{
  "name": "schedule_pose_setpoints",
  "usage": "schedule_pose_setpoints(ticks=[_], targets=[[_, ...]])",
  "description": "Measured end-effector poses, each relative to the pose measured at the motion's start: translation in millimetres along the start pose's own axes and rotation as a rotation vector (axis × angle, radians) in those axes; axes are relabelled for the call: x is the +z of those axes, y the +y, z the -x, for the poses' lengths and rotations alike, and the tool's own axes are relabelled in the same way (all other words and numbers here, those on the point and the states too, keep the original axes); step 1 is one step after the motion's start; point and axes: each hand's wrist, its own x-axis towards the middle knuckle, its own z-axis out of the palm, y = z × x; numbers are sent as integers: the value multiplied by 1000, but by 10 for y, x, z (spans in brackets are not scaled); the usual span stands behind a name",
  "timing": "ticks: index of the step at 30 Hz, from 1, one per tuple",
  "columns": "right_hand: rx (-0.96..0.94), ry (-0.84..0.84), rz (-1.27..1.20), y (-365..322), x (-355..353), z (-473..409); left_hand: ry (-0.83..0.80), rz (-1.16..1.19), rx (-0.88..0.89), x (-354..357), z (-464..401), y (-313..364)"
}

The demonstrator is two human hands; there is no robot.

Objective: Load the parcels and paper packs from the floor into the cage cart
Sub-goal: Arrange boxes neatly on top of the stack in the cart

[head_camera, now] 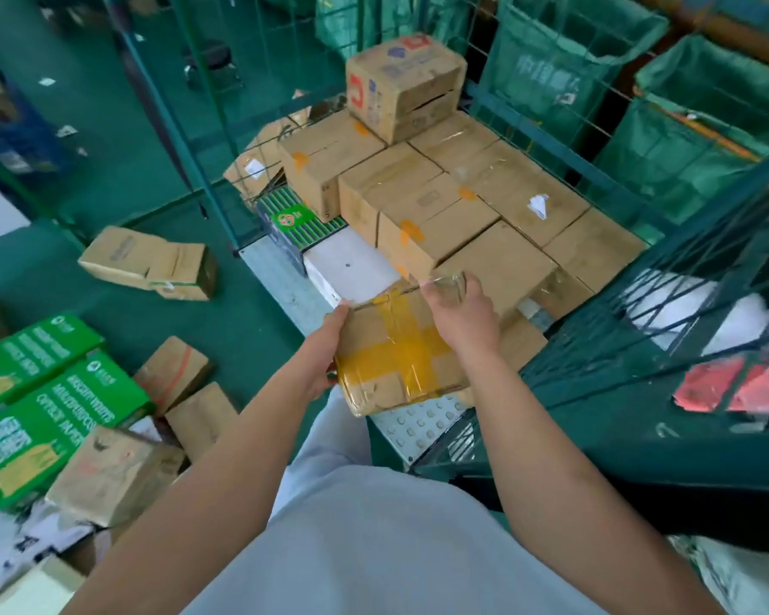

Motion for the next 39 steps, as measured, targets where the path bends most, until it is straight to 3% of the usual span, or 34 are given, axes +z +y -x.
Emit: schedule_pose_setpoints(ticks=[9,18,26,32,39], targets=[[255,124,97,133,-115,-396,-173,-315,-221,400,-917,396],[455,44,232,-43,-235,-1009,-325,-574,-469,688,-1592,843],[448,57,390,-243,-676,-1309,-541,-661,-661,1081,-1775,964],[475,60,491,-162,-1087,-1523,-670,-734,-622,1536,-1731,1020],[408,34,530,-56,-1206,-1823,-638,-732,-542,1781,-1895,911]])
